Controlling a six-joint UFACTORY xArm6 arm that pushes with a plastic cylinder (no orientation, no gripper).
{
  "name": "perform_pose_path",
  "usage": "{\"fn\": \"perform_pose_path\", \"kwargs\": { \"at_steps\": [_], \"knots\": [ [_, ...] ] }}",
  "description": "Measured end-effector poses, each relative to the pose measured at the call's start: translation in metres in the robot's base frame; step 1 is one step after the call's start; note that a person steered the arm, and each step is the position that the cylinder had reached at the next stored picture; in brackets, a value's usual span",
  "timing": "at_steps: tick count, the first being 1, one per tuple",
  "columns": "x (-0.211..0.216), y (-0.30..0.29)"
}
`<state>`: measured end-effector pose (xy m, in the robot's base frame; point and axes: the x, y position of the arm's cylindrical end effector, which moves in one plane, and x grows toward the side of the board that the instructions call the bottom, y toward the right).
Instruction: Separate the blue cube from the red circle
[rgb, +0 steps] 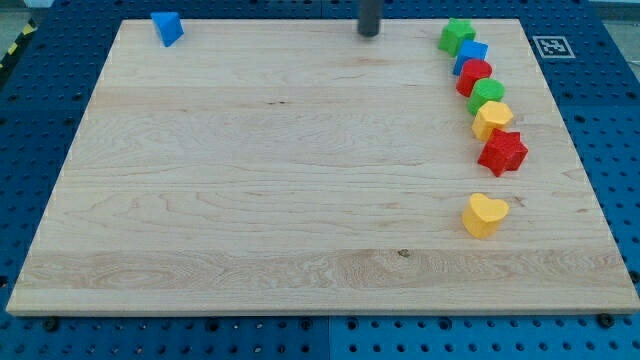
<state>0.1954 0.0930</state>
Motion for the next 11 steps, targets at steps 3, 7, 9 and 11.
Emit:
{"fn": "perform_pose_path", "kwargs": {
  "at_steps": [3, 7, 9, 11],
  "knots": [
    [-0.002, 0.148],
    [0.091, 0.144],
    [0.1, 0.107],
    [0.086, 0.054]
  ]
}}
